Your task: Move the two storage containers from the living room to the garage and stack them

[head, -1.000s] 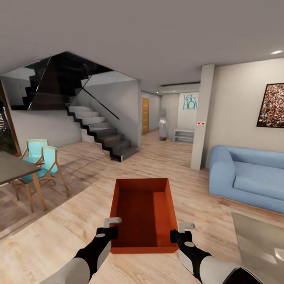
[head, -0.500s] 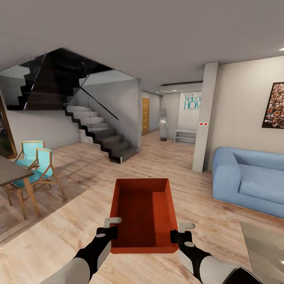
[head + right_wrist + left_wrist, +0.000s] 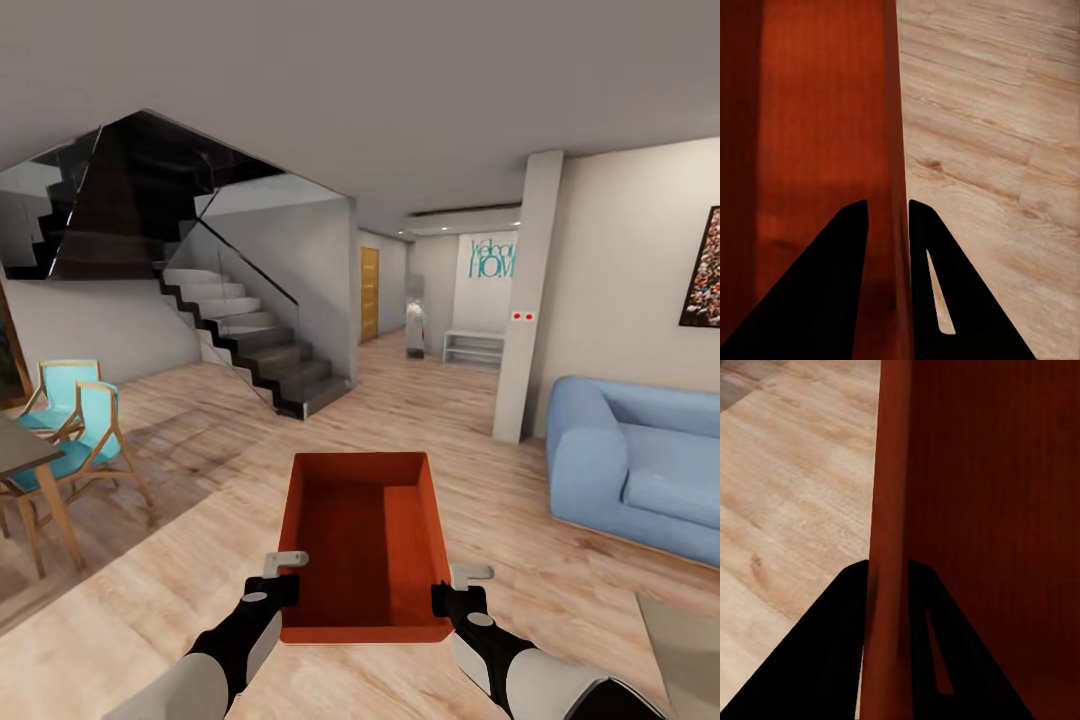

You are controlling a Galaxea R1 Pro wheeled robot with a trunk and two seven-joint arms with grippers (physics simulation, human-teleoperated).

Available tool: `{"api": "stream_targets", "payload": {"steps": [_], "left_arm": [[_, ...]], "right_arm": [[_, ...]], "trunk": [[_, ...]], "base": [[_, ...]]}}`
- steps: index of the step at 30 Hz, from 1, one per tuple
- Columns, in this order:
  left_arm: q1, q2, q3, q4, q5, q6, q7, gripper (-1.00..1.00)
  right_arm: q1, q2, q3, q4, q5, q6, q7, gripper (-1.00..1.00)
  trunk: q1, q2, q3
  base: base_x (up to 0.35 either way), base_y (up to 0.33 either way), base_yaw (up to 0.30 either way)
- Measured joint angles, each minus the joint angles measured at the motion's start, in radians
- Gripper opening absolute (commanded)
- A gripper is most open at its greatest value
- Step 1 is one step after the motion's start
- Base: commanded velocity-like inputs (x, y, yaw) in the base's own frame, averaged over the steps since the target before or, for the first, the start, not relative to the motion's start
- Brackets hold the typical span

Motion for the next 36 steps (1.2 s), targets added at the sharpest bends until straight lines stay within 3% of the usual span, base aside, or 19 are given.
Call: {"api": "stream_targets", "payload": {"steps": [36], "left_arm": [[0.000, 0.000, -0.002, 0.001, 0.002, 0.001, 0.000, -1.00]], "right_arm": [[0.000, 0.000, 0.006, 0.002, -0.007, 0.000, 0.000, -1.00]], "trunk": [[0.000, 0.000, 0.000]], "base": [[0.322, 0.000, -0.030]]}}
